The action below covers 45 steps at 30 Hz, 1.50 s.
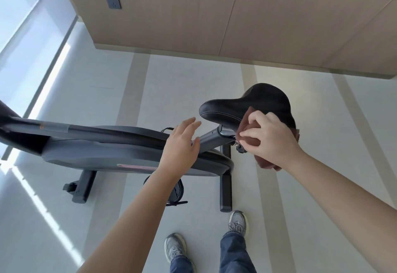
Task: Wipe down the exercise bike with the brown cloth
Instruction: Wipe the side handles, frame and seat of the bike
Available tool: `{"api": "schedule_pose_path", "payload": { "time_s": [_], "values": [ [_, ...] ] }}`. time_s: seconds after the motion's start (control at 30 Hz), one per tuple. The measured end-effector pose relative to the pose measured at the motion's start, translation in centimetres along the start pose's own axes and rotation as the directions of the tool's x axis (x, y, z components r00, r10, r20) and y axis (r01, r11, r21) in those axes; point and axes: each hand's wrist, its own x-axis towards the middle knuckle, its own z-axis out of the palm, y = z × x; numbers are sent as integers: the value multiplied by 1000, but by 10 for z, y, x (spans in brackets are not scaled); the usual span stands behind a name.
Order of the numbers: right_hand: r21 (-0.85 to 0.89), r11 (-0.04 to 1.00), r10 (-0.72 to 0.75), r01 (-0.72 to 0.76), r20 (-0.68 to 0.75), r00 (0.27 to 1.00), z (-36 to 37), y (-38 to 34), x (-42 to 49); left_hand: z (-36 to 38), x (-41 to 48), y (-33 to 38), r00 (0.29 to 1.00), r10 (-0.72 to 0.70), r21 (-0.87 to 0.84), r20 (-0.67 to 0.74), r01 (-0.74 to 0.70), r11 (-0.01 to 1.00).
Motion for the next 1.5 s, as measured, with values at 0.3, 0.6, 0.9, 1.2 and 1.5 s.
{"api": "schedule_pose_path", "payload": {
  "time_s": [0.3, 0.6, 0.9, 1.2, 1.5],
  "values": [
    [-34, 999, -24, 23, -28, 999, -5, 0, -10, 18, 12, 45, 986, 164, -6, -16, -164, 986],
    [396, 906, 176, -149, -32, 984, -16, 33, -74, 45, 42, 85, 973, 203, 124, 113, -216, 968],
    [746, 528, 634, -405, -29, 773, -14, 91, 16, 66, 80, 118, 954, 55, 419, 294, -181, 890],
    [817, 525, 511, -240, -77, 856, 5, 110, -16, 76, 98, 132, 905, -146, 440, 399, -50, 897],
    [938, 326, 448, -122, -39, 893, 22, 129, -23, 78, 98, 137, 949, -152, 416, 278, 23, 909]
  ]
}}
